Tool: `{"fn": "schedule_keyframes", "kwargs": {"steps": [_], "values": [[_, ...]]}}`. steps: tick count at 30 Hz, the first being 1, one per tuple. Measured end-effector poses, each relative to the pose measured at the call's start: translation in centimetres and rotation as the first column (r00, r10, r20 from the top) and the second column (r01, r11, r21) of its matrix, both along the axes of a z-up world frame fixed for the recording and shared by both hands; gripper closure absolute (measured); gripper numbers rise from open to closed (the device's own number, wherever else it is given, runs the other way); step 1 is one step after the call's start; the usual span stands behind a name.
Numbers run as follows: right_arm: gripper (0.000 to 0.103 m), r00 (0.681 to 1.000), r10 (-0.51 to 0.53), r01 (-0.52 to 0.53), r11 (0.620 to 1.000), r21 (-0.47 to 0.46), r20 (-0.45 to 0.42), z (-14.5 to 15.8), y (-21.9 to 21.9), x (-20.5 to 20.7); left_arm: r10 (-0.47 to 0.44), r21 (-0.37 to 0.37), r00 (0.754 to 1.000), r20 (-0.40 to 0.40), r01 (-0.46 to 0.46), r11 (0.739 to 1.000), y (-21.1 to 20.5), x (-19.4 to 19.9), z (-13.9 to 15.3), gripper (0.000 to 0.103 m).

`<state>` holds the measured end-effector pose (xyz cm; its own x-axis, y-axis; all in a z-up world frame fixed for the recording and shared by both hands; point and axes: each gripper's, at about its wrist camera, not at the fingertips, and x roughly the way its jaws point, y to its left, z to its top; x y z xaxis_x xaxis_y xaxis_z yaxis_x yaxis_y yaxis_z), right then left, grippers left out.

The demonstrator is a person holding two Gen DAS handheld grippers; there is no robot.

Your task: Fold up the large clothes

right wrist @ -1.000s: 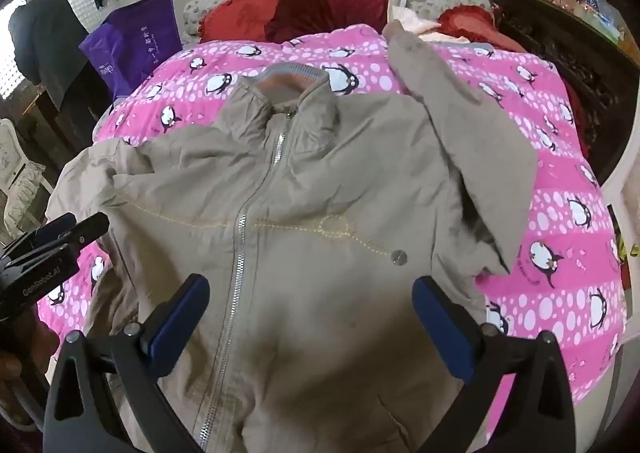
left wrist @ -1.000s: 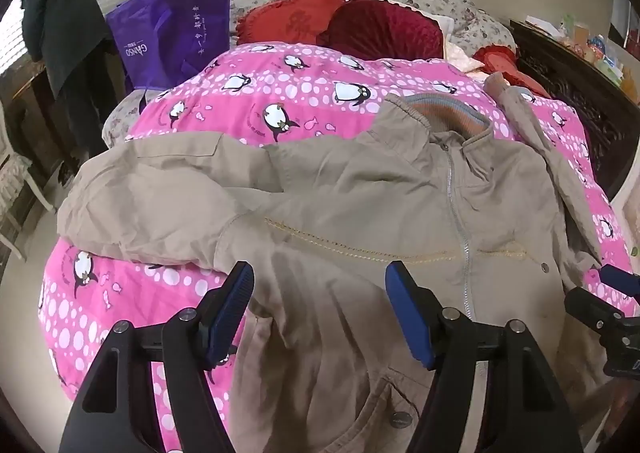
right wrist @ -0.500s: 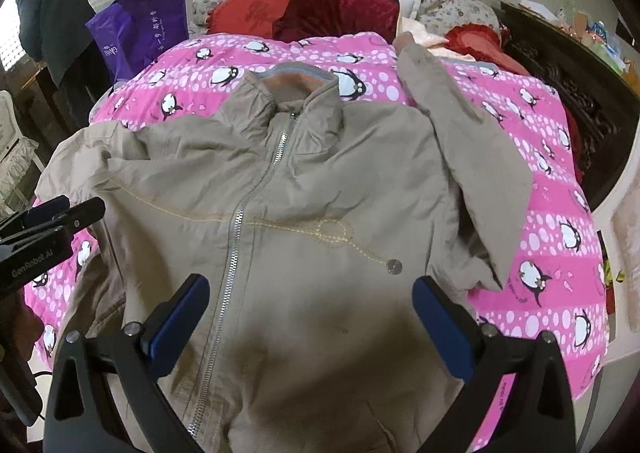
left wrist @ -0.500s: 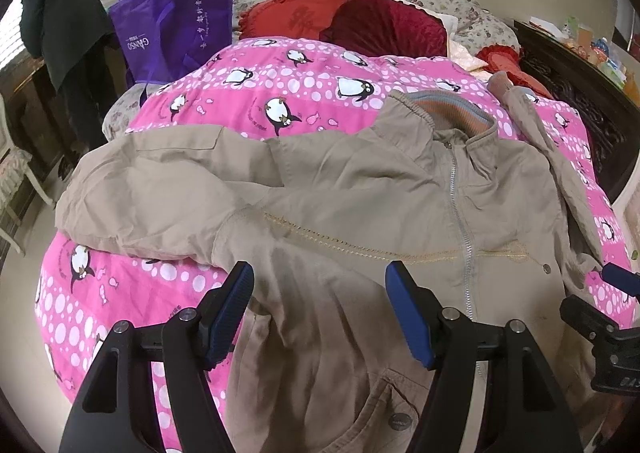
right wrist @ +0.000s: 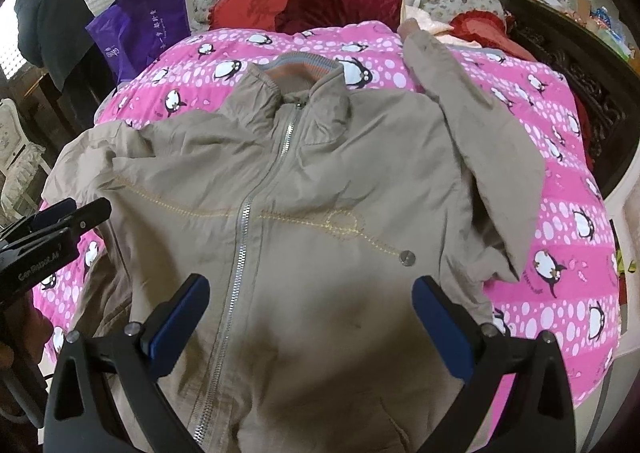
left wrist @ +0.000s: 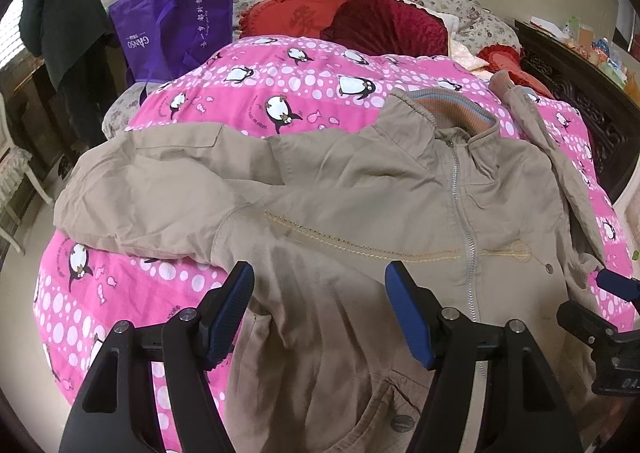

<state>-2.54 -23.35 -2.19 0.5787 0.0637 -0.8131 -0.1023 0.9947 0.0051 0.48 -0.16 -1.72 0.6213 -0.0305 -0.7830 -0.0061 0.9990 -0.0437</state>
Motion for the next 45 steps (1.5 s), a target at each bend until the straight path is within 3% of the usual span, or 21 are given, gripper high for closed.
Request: {"fn": "schedule_keyframes", "kwargs": {"steps": [45], "values": [[0.000, 1.000, -0.016, 0.016, 0.999, -0.034, -0.011, -1.3, 0.9, 0.7, 0.028, -0.010, 0.999, -0.036, -0.029, 1.000, 0.7, 0.7, -0.9, 0.046]]}}
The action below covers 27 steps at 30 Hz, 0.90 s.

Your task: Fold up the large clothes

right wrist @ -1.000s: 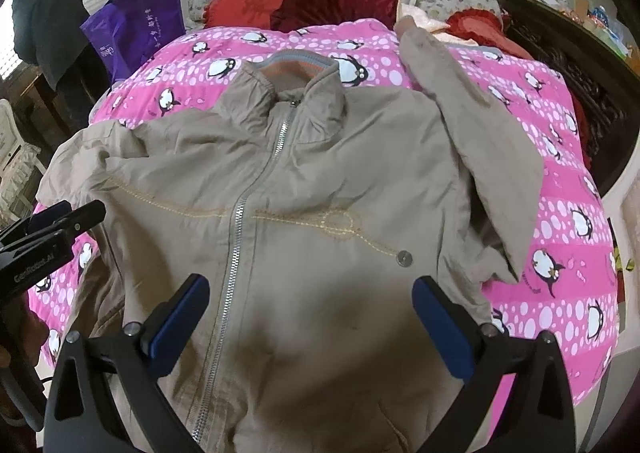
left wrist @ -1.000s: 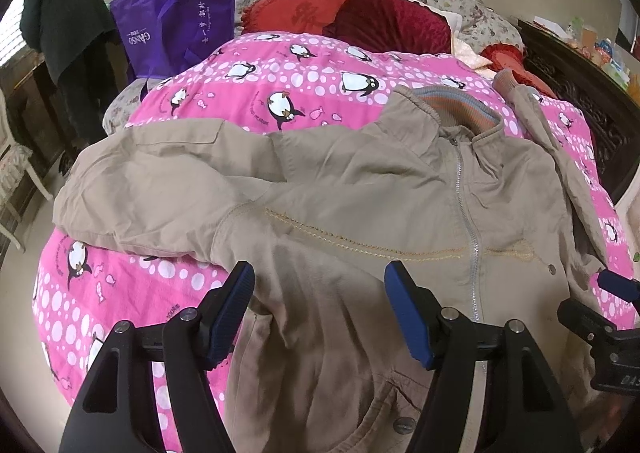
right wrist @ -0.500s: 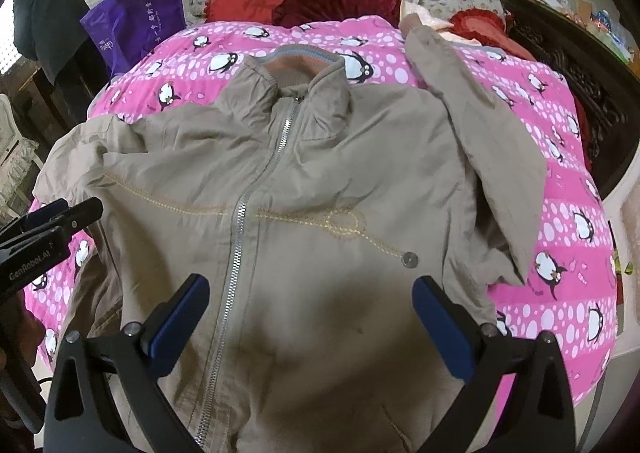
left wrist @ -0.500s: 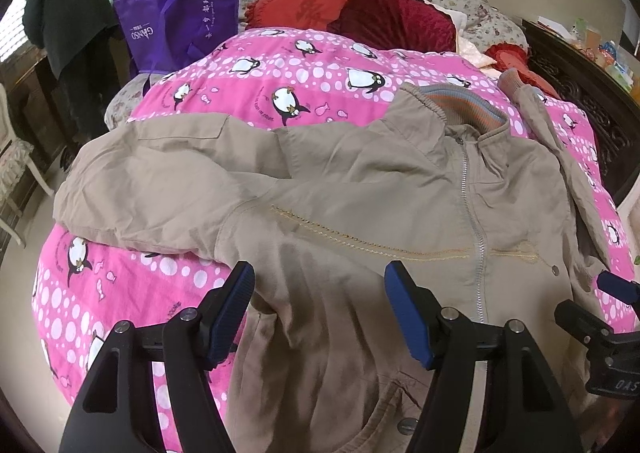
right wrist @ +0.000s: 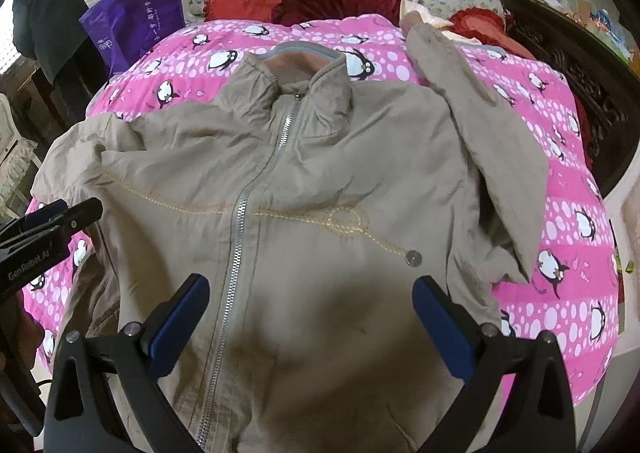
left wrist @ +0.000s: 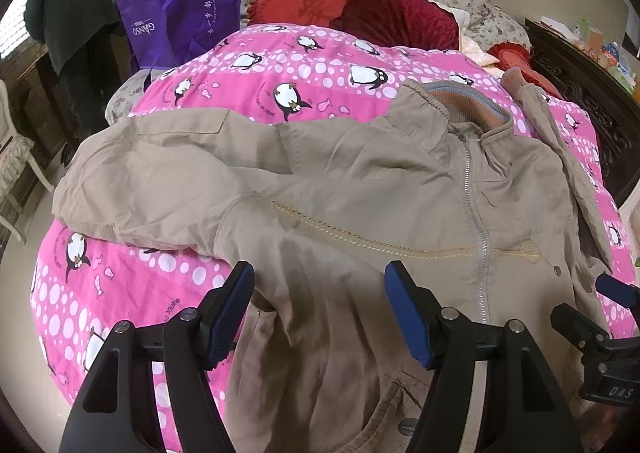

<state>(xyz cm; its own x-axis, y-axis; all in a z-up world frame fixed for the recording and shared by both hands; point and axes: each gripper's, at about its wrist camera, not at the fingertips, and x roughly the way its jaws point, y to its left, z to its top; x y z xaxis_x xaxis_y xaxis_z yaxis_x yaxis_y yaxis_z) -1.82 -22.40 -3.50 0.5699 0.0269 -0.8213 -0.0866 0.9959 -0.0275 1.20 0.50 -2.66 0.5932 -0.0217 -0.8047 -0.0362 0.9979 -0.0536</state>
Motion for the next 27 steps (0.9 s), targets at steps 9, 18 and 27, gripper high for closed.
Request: {"fn": "schedule_keyframes", "kwargs": {"steps": [9, 18, 27], "values": [[0.000, 1.000, 0.010, -0.010, 1.000, -0.008, 0.009, -0.01, 0.40, 0.10, 0.002, -0.002, 1.000, -0.007, -0.002, 1.000, 0.12, 0.11, -0.06, 0.046], [0.000, 1.000, -0.001, 0.001, 1.000, 0.004, -0.012, -0.33, 0.33, 0.34, 0.005, -0.003, 1.000, -0.012, -0.005, 1.000, 0.21, 0.18, -0.17, 0.046], [0.000, 1.000, -0.005, 0.005, 1.000, -0.006, -0.009, -0.54, 0.46, 0.32, 0.012, -0.003, 1.000, -0.015, -0.012, 1.000, 0.29, 0.12, -0.43, 0.046]]}}
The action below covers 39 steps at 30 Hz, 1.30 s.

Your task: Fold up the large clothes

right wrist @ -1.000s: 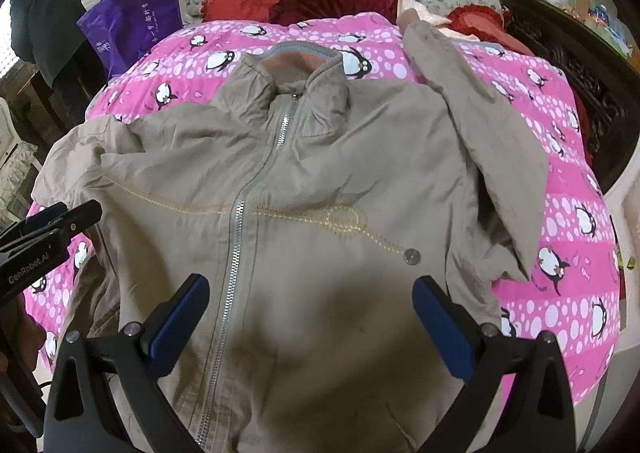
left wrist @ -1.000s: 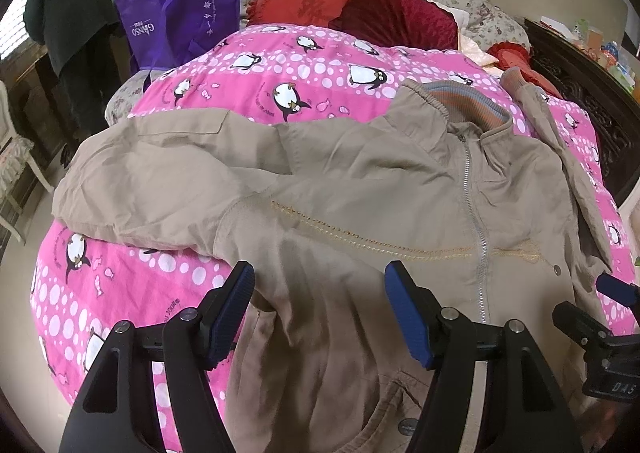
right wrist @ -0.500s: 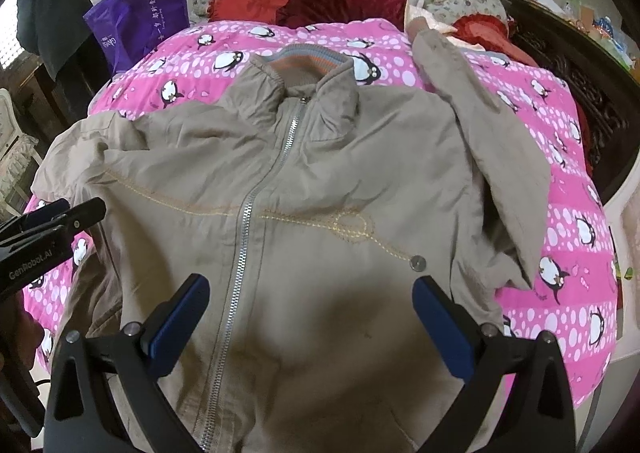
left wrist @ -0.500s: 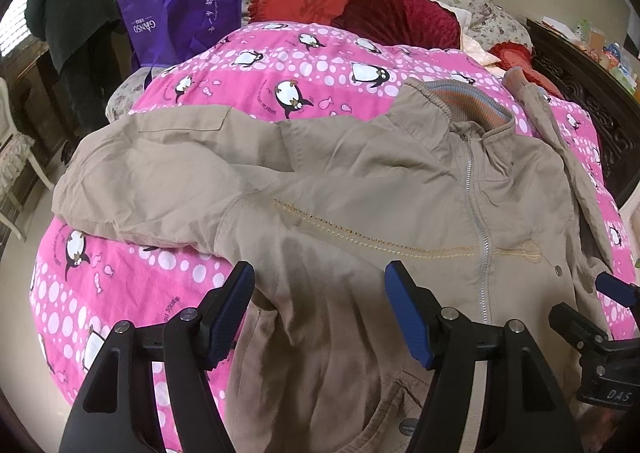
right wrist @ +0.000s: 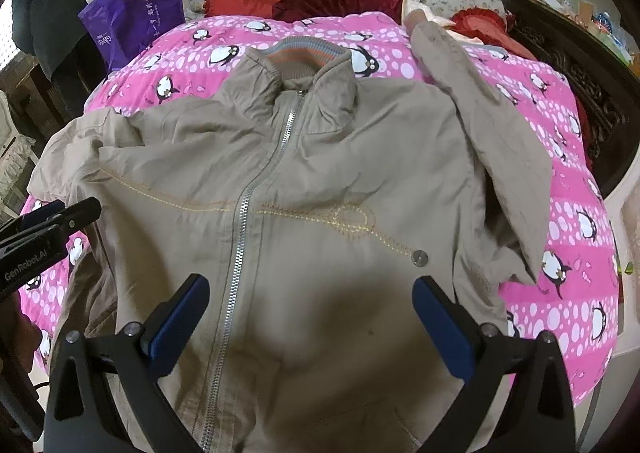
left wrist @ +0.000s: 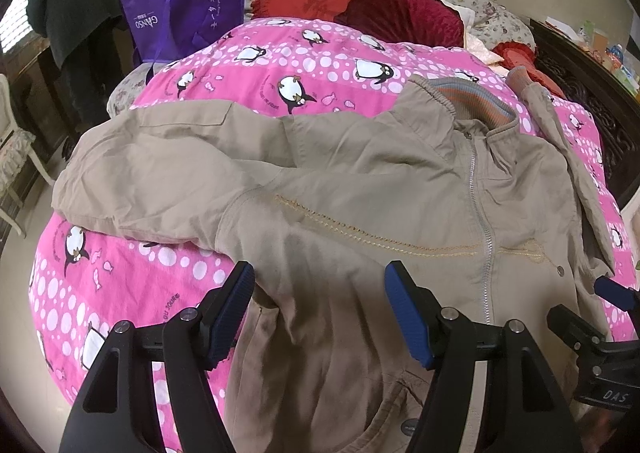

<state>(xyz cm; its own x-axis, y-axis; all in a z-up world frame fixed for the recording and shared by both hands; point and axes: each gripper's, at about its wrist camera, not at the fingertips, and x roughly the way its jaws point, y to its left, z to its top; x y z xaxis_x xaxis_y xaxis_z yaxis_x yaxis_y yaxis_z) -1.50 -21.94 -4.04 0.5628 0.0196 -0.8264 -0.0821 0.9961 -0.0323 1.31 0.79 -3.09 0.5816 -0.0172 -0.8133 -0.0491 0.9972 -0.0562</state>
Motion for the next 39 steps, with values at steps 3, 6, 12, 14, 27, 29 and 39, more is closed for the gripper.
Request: {"fn": "schedule_keyframes", "kwargs": {"steps": [3, 6, 12, 14, 27, 29, 39], "values": [[0.000, 1.000, 0.001, -0.001, 1.000, -0.003, -0.001, 0.0, 0.0, 0.0, 0.001, 0.000, 1.000, 0.000, -0.001, 1.000, 0.0, 0.0, -0.1, 0.046], [0.000, 1.000, 0.005, -0.005, 1.000, -0.008, 0.001, -0.1, 0.1, 0.0, 0.003, -0.002, 1.000, -0.001, -0.003, 1.000, 0.0, 0.0, -0.1, 0.046], [0.000, 1.000, 0.010, -0.010, 1.000, -0.009, 0.008, -0.1, 0.4, 0.0, 0.006, -0.003, 1.000, -0.003, -0.006, 1.000, 0.2, 0.0, -0.2, 0.046], [0.000, 1.000, 0.014, -0.014, 1.000, -0.013, 0.009, -0.2, 0.6, 0.1, 0.009, -0.005, 1.000, -0.004, -0.009, 1.000, 0.4, 0.0, -0.3, 0.046], [0.000, 1.000, 0.016, -0.016, 1.000, -0.003, 0.021, 0.0, 1.8, 0.8, 0.020, -0.007, 1.000, -0.010, -0.020, 1.000, 0.9, 0.0, -0.3, 0.046], [0.000, 1.000, 0.018, -0.018, 1.000, -0.003, 0.022, 0.0, 2.0, 1.0, 0.025, -0.011, 1.000, -0.009, -0.025, 1.000, 1.2, 0.0, -0.2, 0.046], [0.000, 0.998, 0.064, -0.063, 0.998, -0.023, 0.025, 0.2, 3.9, 1.5, 0.157, -0.097, 0.988, -0.003, -0.157, 0.983, 9.3, 0.6, 1.3, 0.046]]}}
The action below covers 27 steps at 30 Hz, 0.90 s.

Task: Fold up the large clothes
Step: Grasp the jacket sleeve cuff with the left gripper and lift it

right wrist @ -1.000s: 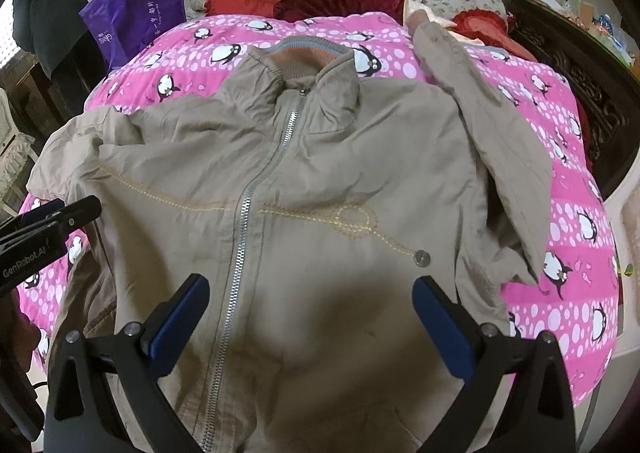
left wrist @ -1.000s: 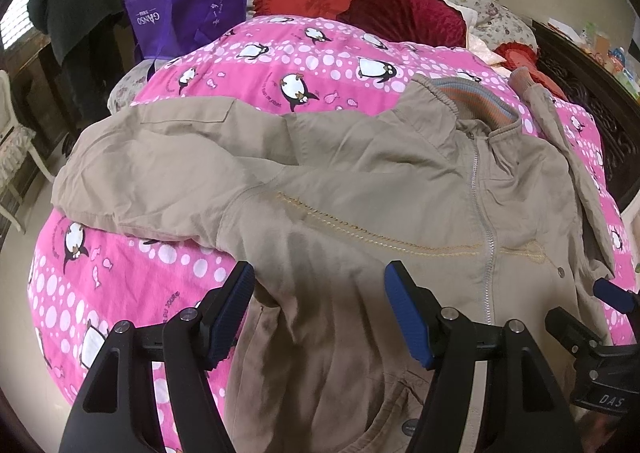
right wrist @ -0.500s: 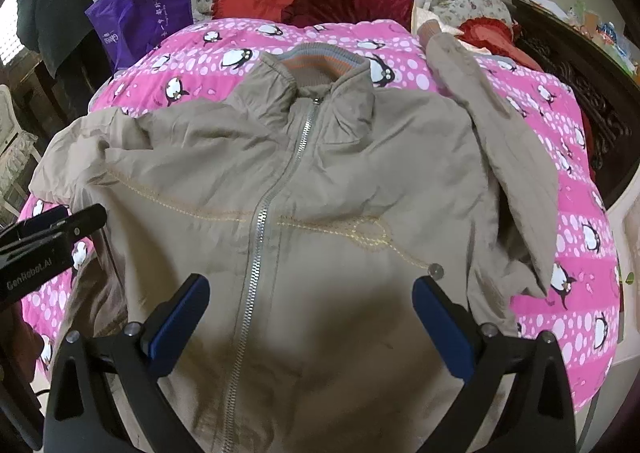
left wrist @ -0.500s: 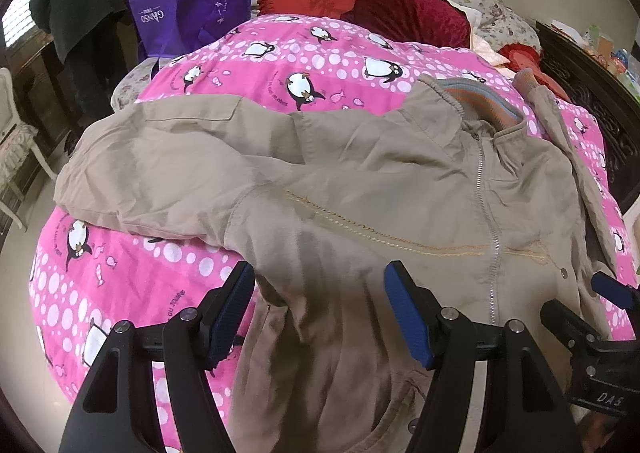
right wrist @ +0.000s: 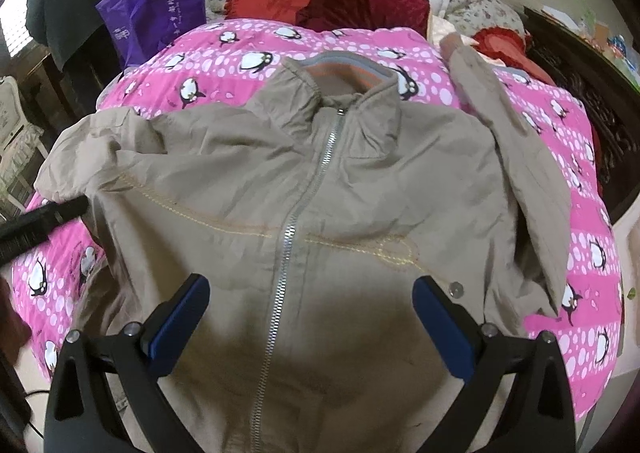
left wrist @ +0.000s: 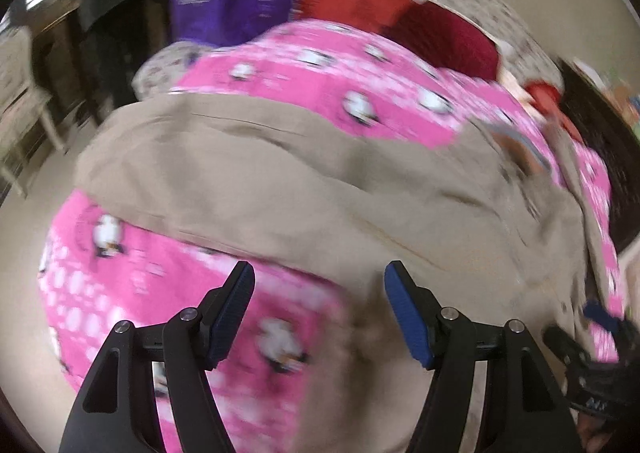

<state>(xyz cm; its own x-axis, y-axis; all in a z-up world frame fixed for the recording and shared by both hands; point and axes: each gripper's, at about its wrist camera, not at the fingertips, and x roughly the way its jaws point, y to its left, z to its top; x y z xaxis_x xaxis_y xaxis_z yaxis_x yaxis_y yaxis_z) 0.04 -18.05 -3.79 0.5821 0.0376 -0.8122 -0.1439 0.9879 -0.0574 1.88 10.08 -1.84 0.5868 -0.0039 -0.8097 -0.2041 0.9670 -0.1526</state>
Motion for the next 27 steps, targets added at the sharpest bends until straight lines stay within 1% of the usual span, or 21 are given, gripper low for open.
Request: {"fn": "schedule_keyframes", "kwargs": {"steps": [1, 3, 5, 7, 9, 10, 11, 12, 14, 16, 17, 18, 19, 20, 21, 22, 24, 25, 26, 27], "values": [[0.000, 1.000, 0.004, -0.004, 1.000, 0.001, -0.002, 0.0, 0.1, 0.0, 0.034, -0.007, 0.999, 0.000, -0.034, 0.999, 1.4, 0.1, 0.0, 0.046], [0.000, 1.000, 0.011, -0.011, 1.000, 0.006, -0.009, -0.1, 0.3, 0.1, 0.130, -0.036, 0.991, -0.012, -0.131, 0.991, 5.5, 0.5, -0.1, 0.046], [0.000, 1.000, 0.016, -0.016, 1.000, 0.005, -0.017, -0.2, 0.5, 0.1, 0.236, -0.075, 0.971, -0.028, -0.238, 0.968, 9.7, 0.8, -0.6, 0.046], [0.000, 0.999, 0.020, -0.020, 1.000, 0.002, -0.027, -0.4, 0.6, 0.3, 0.333, -0.113, 0.943, -0.029, -0.334, 0.936, 13.7, 1.1, -1.2, 0.046], [0.000, 0.999, 0.021, -0.021, 1.000, 0.000, -0.039, -0.7, 0.7, 0.4, 0.425, -0.123, 0.904, -0.039, -0.426, 0.896, 17.4, 1.4, -2.1, 0.046], [0.000, 0.999, 0.021, -0.022, 1.000, -0.003, -0.046, -0.8, 0.8, 0.5, 0.457, -0.128, 0.888, -0.045, -0.459, 0.879, 18.9, 1.7, -2.6, 0.046], [0.000, 0.998, 0.022, -0.022, 1.000, -0.007, -0.050, -1.0, 0.8, 0.5, 0.494, -0.135, 0.867, -0.062, -0.498, 0.857, 20.8, 2.1, -3.4, 0.046], [0.000, 0.998, 0.022, -0.023, 1.000, -0.015, -0.058, -1.1, 0.8, 0.6, 0.517, -0.144, 0.853, -0.077, -0.522, 0.841, 22.0, 2.5, -4.0, 0.046], [0.000, 0.997, 0.023, -0.025, 0.999, -0.026, -0.068, -1.2, 0.9, 0.7, 0.553, -0.185, 0.826, -0.109, -0.564, 0.805, 24.4, 3.4, -5.5, 0.046], [0.000, 0.997, 0.019, -0.022, 0.999, -0.037, -0.074, -1.3, 0.9, 0.8, 0.582, -0.236, 0.802, -0.136, -0.597, 0.767, 26.0, 4.0, -6.8, 0.046], [0.000, 0.997, 0.015, -0.018, 0.999, -0.040, -0.075, -1.3, 0.8, 0.9, 0.595, -0.251, 0.792, -0.136, -0.609, 0.753, 26.5, 4.4, -7.2, 0.046], [0.000, 0.997, 0.012, -0.015, 0.999, -0.041, -0.076, -1.3, 0.8, 1.0, 0.605, -0.251, 0.786, -0.127, -0.616, 0.747, 27.0, 4.8, -7.4, 0.046], [0.000, 0.997, 0.009, -0.012, 0.999, -0.041, -0.078, -1.3, 0.7, 1.1, 0.606, -0.248, 0.786, -0.120, -0.615, 0.749, 27.2, 5.2, -7.5, 0.046], [0.000, 0.997, 0.005, -0.009, 0.999, -0.043, -0.081, -1.3, 0.6, 1.2, 0.599, -0.249, 0.793, -0.113, -0.606, 0.755, 27.4, 5.7, -7.7, 0.047], [0.000, 0.996, 0.003, -0.007, 0.999, -0.044, -0.084, -1.3, 0.6, 1.3, 0.594, -0.255, 0.797, -0.114, -0.601, 0.757, 27.4, 6.3, -7.9, 0.060], [0.000, 0.996, 0.002, -0.006, 0.999, -0.044, -0.087, -1.3, 0.6, 1.3, 0.588, -0.262, 0.800, -0.115, -0.596, 0.759, 27.6, 6.7, -8.0, 0.085], [0.000, 0.996, 0.001, -0.004, 0.999, -0.041, -0.088, -1.3, 0.5, 1.4, 0.588, -0.256, 0.801, -0.112, -0.595, 0.762, 27.6, 7.0, -7.6, 0.103], [0.000, 0.996, 0.000, -0.003, 0.999, -0.038, -0.086, -1.2, 0.5, 1.3, 0.588, -0.260, 0.804, -0.089, -0.589, 0.765, 27.3, 6.8, -6.7, 0.103], [0.000, 0.996, -0.001, -0.002, 0.999, -0.036, -0.085, -1.2, 0.4, 1.3, 0.581, -0.258, 0.811, -0.062, -0.576, 0.776, 26.9, 6.6, -5.7, 0.103], [0.000, 0.997, 0.000, -0.002, 0.999, -0.032, -0.083, -1.1, 0.3, 1.2, 0.568, -0.251, 0.823, -0.017, -0.553, 0.795, 26.1, 6.5, -4.2, 0.103]]}}
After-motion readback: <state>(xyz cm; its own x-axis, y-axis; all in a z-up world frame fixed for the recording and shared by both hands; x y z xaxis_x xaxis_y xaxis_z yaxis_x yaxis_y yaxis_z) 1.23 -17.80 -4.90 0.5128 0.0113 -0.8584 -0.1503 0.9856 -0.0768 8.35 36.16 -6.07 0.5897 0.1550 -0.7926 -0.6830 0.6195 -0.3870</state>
